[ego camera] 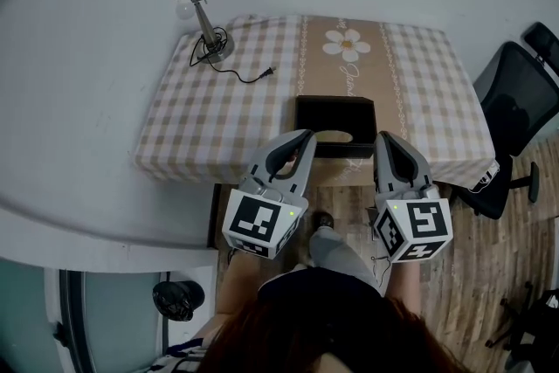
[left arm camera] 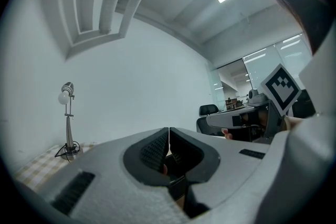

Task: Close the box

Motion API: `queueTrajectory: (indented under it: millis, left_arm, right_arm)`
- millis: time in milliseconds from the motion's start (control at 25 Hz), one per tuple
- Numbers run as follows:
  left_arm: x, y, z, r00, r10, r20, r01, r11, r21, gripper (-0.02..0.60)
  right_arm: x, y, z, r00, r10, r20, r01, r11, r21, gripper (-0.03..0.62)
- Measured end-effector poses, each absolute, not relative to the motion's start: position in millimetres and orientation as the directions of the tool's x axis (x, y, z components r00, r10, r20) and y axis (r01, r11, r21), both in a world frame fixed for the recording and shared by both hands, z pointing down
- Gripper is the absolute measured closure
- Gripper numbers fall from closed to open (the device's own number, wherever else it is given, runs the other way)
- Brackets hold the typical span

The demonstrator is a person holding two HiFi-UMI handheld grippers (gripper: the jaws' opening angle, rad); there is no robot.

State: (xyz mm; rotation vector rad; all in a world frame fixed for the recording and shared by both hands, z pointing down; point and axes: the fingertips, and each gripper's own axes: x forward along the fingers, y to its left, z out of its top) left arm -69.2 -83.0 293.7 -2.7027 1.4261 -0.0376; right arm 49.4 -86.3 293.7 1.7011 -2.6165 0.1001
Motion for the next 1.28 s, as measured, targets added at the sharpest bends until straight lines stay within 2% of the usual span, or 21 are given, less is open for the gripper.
queueTrajectory:
  millis: [1280]
  left_arm:
    - [-77,-200,308,0.495,-0.868,0.041,-0.863,-0.497,-0.092,0.554]
  right_arm:
    - [75,-210,315,-0.447,-0.887,0.114,-0.895,0.443,-0.058,0.577]
